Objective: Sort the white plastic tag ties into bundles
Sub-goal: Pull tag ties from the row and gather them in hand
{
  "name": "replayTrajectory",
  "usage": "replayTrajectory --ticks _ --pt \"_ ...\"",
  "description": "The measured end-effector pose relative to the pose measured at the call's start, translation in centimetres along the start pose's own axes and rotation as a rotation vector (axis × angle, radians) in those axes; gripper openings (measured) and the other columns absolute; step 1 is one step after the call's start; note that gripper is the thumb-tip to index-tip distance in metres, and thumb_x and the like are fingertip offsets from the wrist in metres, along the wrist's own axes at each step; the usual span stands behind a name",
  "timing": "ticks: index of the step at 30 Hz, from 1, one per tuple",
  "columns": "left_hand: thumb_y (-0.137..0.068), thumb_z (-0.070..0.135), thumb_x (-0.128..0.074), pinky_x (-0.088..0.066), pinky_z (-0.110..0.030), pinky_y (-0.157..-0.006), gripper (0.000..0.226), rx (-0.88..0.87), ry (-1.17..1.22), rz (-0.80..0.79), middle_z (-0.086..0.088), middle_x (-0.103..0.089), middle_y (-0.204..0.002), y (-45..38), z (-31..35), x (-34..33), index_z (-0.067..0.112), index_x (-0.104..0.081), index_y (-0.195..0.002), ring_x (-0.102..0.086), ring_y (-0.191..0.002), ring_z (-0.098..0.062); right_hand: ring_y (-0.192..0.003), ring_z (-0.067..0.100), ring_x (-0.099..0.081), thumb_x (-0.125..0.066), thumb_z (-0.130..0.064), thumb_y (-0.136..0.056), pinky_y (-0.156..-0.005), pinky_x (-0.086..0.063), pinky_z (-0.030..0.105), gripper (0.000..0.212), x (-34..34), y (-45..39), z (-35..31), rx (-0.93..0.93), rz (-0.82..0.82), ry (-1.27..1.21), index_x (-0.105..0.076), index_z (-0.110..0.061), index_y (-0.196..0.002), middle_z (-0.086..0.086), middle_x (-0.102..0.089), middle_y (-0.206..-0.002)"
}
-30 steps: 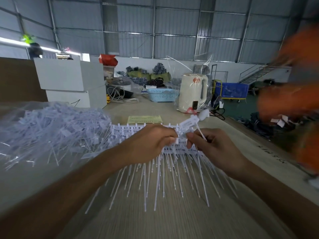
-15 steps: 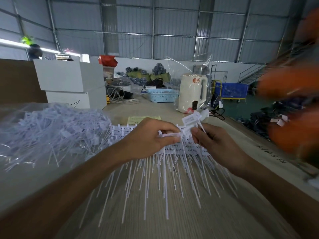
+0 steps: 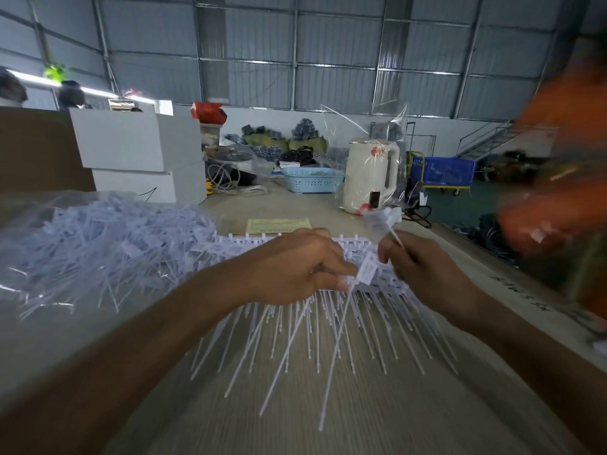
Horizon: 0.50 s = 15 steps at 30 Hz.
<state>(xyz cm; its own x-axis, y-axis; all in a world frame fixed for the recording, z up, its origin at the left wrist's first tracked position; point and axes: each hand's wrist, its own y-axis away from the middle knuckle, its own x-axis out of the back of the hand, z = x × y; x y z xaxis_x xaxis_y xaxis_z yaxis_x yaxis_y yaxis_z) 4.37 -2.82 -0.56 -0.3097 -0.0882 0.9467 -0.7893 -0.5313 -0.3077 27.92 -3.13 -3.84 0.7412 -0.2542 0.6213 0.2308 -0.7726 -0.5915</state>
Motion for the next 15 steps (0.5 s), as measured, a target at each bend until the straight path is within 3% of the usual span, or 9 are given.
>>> replayTrajectory --ticks 4,7,8,12,15 --pt "-0.1 0.034 -0.057 -0.045 -0.041 -0.085 0.026 -0.039 -0.037 -0.024 0.004 -0.063 -0.082 -0.2 0.8 0.1 0.014 -0.074 -0.098 -0.047 -0.087 -0.01 -0.053 0.012 -0.044 -0.047 -0.015 -0.103 -0.055 -0.035 0.025 0.028 0.3 -0.1 0.6 0.044 0.034 0.128 -0.057 -0.015 -0.077 0.007 -0.052 -0.061" --pt "-0.102 0.031 -0.056 -0.044 -0.04 -0.086 0.029 -0.06 -0.151 -0.083 0.002 -0.061 -0.083 -0.2 1.0 -0.2 0.011 -0.071 -0.089 -0.044 -0.088 -0.009 -0.045 0.009 -0.042 -0.048 -0.022 -0.104 -0.053 -0.033 0.034 0.024 0.1 0.4 1.3 0.081 -0.023 0.31 -0.054 -0.025 -0.081 -0.002 -0.048 -0.053" --pt "-0.102 0.032 -0.055 -0.043 -0.04 -0.085 0.031 -0.063 -0.189 -0.098 0.002 -0.061 -0.083 -0.3 1.1 -0.3 0.009 -0.071 -0.088 -0.042 -0.087 -0.008 -0.046 0.008 -0.044 -0.049 -0.023 -0.104 -0.053 -0.034 0.034 0.023 0.1 0.4 1.4 0.093 -0.036 0.342 -0.053 -0.028 -0.082 -0.005 -0.049 -0.054" --pt "-0.103 0.035 -0.051 -0.044 -0.038 -0.082 0.038 -0.051 -0.25 -0.139 0.0 -0.061 -0.083 -0.6 1.4 -0.2 0.008 -0.07 -0.083 -0.042 -0.085 -0.008 -0.056 0.031 -0.059 -0.053 -0.021 -0.103 -0.051 -0.034 0.032 0.018 -0.5 0.4 2.0 0.217 0.0 0.448 -0.053 -0.028 -0.087 -0.005 -0.059 -0.062" --pt "-0.103 0.036 -0.05 -0.045 -0.037 -0.08 0.036 -0.07 -0.236 -0.164 0.003 -0.06 -0.082 -0.3 1.5 0.2 0.012 -0.073 -0.09 -0.042 -0.084 -0.005 -0.042 0.022 -0.047 -0.058 -0.011 -0.099 -0.044 -0.027 0.023 0.013 -0.1 0.2 3.7 0.192 0.042 0.536 -0.062 -0.021 -0.091 0.001 -0.059 -0.057"
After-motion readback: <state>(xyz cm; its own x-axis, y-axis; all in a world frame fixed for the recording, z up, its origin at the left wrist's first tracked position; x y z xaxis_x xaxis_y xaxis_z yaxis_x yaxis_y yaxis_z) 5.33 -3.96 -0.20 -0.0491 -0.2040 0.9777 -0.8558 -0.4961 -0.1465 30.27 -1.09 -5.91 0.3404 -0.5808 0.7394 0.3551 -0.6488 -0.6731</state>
